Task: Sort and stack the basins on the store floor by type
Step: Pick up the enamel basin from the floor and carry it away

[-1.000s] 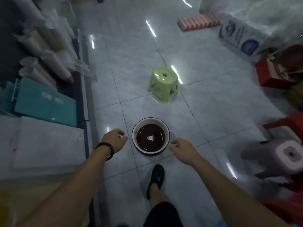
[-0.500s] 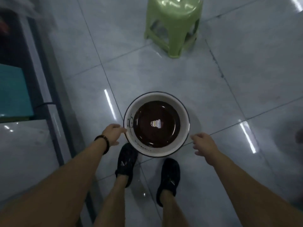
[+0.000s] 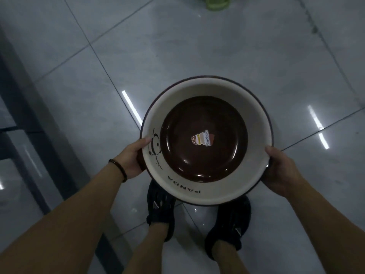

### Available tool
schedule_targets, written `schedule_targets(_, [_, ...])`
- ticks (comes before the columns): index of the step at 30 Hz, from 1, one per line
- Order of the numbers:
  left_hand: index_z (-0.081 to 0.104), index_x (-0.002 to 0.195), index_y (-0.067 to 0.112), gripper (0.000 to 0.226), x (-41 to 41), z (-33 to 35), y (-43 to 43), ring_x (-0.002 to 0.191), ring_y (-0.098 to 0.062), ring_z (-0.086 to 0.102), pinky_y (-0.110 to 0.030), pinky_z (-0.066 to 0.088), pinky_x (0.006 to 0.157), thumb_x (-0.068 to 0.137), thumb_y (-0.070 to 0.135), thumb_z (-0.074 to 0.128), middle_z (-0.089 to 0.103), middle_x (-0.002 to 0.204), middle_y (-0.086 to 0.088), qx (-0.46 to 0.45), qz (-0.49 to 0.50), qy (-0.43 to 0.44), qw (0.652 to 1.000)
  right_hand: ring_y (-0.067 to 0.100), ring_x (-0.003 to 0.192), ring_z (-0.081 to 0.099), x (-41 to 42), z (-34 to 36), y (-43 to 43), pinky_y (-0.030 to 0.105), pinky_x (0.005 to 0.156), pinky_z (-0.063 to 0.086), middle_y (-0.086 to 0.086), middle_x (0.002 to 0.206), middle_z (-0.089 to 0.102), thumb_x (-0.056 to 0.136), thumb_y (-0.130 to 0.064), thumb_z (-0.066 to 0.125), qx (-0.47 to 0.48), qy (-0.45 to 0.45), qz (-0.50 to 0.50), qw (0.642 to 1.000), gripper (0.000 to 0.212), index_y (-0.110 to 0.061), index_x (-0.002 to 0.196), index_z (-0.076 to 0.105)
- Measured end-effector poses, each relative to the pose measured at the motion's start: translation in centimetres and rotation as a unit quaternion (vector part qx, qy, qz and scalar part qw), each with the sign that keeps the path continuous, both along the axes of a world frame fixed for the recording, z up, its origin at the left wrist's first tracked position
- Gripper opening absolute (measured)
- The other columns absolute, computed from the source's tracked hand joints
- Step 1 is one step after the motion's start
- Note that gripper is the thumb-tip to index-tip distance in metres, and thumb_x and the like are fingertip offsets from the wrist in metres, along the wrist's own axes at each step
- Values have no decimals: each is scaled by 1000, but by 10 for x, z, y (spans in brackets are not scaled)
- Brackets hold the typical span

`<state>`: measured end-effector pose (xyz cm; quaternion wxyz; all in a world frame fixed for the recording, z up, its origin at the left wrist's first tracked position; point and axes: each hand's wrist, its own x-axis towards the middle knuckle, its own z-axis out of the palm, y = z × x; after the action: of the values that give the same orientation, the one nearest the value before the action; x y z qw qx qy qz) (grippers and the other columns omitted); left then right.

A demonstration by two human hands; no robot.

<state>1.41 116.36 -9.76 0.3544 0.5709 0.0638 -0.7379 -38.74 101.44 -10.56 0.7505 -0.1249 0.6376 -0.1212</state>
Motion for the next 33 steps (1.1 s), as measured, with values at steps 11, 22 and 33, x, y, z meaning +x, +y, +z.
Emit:
schedule_targets(11, [64, 135, 15, 108, -9, 91, -38, 118, -42, 66, -56, 57, 98, 44, 64, 97, 66, 132, -21, 16, -95, -24, 995, 33, 113, 70, -20, 80, -29, 44, 91, 61, 14, 134, 72, 39, -65, 99, 17, -1, 52, 998, 108, -18, 134, 73])
schedule_targets(22, [62, 134, 4, 111, -64, 395, -169, 105, -39, 71, -53, 62, 90, 47, 63, 97, 69, 126, -27, -109, -231, -47, 966, 44, 114, 70, -99, 402, -26, 54, 97, 58, 29, 135, 68, 87, -42, 70, -81, -9, -136, 987, 60, -7, 136, 69])
schedule_targets(33, [66, 136, 14, 92, -247, 654, -237, 132, -49, 55, -68, 42, 111, 67, 72, 83, 63, 138, -25, -218, -405, -71, 885, 40, 113, 72, -216, 693, 99, 61, 109, 51, 20, 125, 76, 86, -63, 70, -202, 79, -414, 884, 57, -20, 122, 80])
